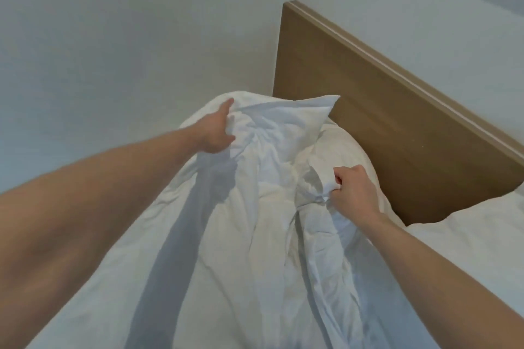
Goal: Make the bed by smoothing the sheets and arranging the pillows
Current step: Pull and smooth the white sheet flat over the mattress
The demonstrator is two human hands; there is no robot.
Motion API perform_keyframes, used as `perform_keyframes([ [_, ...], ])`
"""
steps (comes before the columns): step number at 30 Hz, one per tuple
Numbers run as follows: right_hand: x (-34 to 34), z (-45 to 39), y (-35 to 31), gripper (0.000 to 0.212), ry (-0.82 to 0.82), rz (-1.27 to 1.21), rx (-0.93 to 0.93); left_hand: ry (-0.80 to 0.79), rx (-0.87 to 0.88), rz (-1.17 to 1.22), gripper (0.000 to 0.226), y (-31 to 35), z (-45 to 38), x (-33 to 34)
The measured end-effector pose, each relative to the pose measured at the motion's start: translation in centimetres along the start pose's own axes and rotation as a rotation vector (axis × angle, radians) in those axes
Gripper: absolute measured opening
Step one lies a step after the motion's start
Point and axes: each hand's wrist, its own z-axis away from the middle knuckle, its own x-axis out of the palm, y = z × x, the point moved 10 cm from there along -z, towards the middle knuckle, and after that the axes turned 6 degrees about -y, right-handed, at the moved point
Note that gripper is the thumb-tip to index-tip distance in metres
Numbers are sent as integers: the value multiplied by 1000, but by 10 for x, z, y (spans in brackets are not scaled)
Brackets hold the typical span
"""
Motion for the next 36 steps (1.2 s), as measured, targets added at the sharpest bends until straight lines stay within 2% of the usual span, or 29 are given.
perform_keyframes([
  [2, 19, -4, -23, 28, -49, 17, -20, -105, -44, -6, 97, -26, 36, 51],
  [4, 45, -7, -51, 23, -149, 101, -72, -189, -56, -17, 83, -55, 86, 95],
  [6, 73, -7, -81, 33, -256, 164, -125, -237, -86, -24, 73, -98, 144, 126],
  [8, 103, 4, -119, 49, -353, 126, -149, -227, -175, 36, 67, -154, 206, 140],
  [10, 137, 31, -166, 56, -442, 80, -209, -166, -351, 152, 60, -220, 272, 145],
  [14, 213, 115, -274, 58, -604, 23, -418, 53, -741, 325, 48, -350, 421, 138],
  [18, 276, 193, -365, 66, -762, 66, -550, 160, -1034, 450, 53, -458, 555, 143],
  [21, 317, 235, -420, 70, -838, 111, -597, 270, -1168, 573, 59, -524, 632, 147],
  [26, 382, 295, -501, 76, -894, 158, -624, 373, -1287, 643, 66, -626, 725, 159],
  [31, 446, 337, -572, 83, -911, 188, -589, 314, -1309, 662, 79, -726, 776, 172],
  [36, 506, 338, -631, 89, -889, 242, -567, 250, -1247, 514, 88, -821, 775, 151],
])
